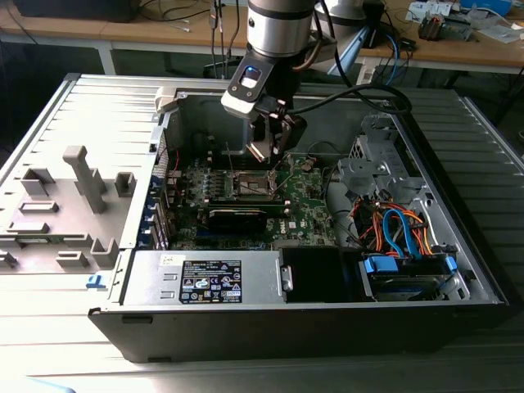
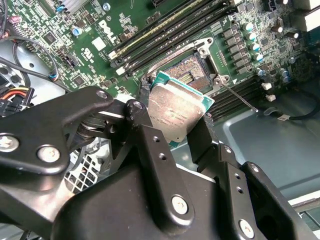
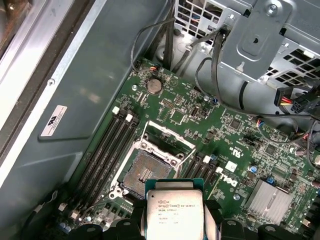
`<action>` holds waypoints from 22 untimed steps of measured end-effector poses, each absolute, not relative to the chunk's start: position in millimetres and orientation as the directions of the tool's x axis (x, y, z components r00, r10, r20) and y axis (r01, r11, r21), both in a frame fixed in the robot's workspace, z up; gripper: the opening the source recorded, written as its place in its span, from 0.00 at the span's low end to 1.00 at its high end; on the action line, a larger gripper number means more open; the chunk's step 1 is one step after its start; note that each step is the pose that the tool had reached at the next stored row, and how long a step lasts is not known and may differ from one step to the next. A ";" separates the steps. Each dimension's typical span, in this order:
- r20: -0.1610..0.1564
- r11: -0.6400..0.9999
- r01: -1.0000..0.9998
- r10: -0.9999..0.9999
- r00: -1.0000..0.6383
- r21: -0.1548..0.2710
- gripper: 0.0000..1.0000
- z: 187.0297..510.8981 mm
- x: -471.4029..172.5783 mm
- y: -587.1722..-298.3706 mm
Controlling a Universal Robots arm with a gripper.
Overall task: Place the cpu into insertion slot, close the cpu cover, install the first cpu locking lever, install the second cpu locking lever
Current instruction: 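Place the cpu into insertion slot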
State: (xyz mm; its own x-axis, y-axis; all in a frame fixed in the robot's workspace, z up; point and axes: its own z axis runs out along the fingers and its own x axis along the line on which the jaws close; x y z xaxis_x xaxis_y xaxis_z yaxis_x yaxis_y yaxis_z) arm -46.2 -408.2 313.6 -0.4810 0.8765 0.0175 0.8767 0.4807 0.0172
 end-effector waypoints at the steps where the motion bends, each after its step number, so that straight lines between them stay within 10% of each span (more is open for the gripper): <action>1: 0.018 0.479 0.878 0.877 -0.479 0.017 0.55 313.6 -46.2 -408.2; 22: 0.017 0.433 0.901 0.901 -0.434 0.017 0.55 312.7 -46.2 -408.2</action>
